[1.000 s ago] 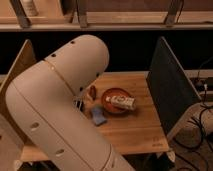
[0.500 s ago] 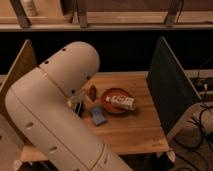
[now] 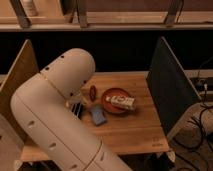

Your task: Place the eraser in the ceramic cup

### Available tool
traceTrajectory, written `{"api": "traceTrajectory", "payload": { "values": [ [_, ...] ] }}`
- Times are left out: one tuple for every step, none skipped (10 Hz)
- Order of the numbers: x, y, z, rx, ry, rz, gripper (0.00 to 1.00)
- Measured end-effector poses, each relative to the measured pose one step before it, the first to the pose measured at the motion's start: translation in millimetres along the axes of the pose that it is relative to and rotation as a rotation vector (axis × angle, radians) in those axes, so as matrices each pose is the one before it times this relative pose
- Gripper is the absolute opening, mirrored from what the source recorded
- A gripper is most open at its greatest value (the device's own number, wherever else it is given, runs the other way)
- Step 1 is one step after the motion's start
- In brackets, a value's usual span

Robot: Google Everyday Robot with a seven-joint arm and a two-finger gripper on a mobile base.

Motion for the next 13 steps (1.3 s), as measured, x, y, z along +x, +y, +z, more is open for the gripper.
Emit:
{"api": "traceTrajectory", "payload": {
  "values": [
    [1.83,-2.07,2.31,0.00526,-0.00443,-0.0041,0.8],
    [1.96,-1.43,3.17,0.00514,-0.00445,-0.00488,0.75],
    [1.1,0.16,1.92,0.00361,-0.0018,-0.00174,0.65],
    [0.98,0.77,0.24,0.00153,0.00083,-0.00052,0.57],
    [1.08,1.14,-0.74,0.00153,0.00185,0.00048,0.47],
    [0.74,2.08,-2.01,0.00113,0.00278,0.00299,0.35],
    [0.96,1.51,-1.72,0.00186,0.00518,0.0033,0.27],
    [2.32,1.68,-3.27,0.00772,0.01431,0.00597,0.15],
    [0.86,0.26,-7.05,0.00869,0.01057,0.00163,0.05],
    [1.37,-0.54,-8.46,0.00882,0.01467,-0.00236,0.01],
    [1.7,-2.15,-10.4,0.01161,0.01862,-0.00663,0.0],
    [1.85,-3.2,-11.04,0.01185,0.01929,-0.00835,0.0],
    [1.2,-4.37,-12.52,0.01187,0.0199,-0.0119,0.0]
  ]
}}
